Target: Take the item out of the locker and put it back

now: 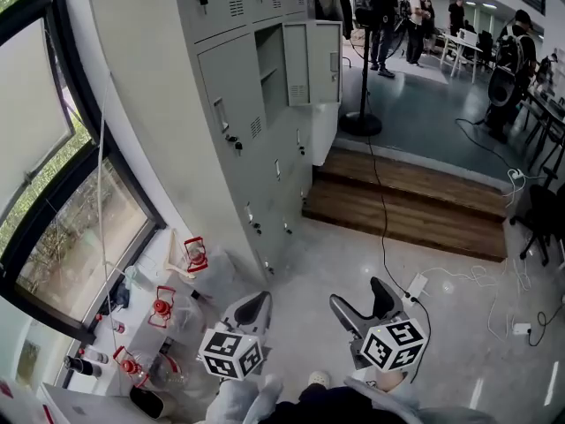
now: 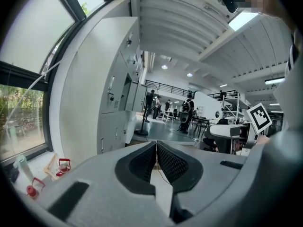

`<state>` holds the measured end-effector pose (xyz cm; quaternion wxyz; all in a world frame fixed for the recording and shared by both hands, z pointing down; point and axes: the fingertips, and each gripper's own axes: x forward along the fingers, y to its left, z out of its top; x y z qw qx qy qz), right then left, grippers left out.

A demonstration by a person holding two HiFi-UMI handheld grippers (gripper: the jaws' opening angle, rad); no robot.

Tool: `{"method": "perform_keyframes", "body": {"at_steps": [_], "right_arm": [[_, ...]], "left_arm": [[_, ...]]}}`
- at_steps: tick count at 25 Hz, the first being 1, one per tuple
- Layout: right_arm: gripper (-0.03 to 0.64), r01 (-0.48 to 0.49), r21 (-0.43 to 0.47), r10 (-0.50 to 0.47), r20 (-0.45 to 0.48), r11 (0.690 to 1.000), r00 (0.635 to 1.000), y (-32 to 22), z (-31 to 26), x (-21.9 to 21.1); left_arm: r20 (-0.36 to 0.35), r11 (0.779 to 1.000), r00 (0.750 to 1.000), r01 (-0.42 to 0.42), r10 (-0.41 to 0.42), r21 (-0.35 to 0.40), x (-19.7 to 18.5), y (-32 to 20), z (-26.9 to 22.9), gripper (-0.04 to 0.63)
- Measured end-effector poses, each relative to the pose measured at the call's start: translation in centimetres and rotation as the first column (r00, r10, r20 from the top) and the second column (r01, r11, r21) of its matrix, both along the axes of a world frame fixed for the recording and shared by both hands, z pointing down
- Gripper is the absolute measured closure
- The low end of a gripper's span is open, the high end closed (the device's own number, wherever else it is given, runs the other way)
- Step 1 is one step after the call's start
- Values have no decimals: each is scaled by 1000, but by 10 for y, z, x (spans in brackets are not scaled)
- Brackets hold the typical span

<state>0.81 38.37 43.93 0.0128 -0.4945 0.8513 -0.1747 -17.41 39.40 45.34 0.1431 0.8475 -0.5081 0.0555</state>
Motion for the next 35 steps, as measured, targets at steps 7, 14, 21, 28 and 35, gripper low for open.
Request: {"method": "perform_keyframes", "body": {"at_steps": [7,14,21,28,35], "right_arm": [[169,-13,21,13,17,1000,1000,-28,-5,16],[169,-13,28,12,8,1000,1000,-25,-1,28],[169,-8,4,8,11,1000,1000,-9,11,35],[169,-11,-6,11,14,1000,1000,-11,16,35],[169,-22,-16,22,16,1000,1000,-40,17,43]], "left_arm": [[-3,1000,1000,3,-3,18,11,-29,-1,581],[-6,1000,1000,3,-3,23,23,-30,5,581],[-9,1000,1000,2,-2,4,30,-13,13,580],[-17,1000,1000,-4,4,-14,32,-16,21,581],[-6,1000,1000,-28,28,-10,43,-51,18,581]]}}
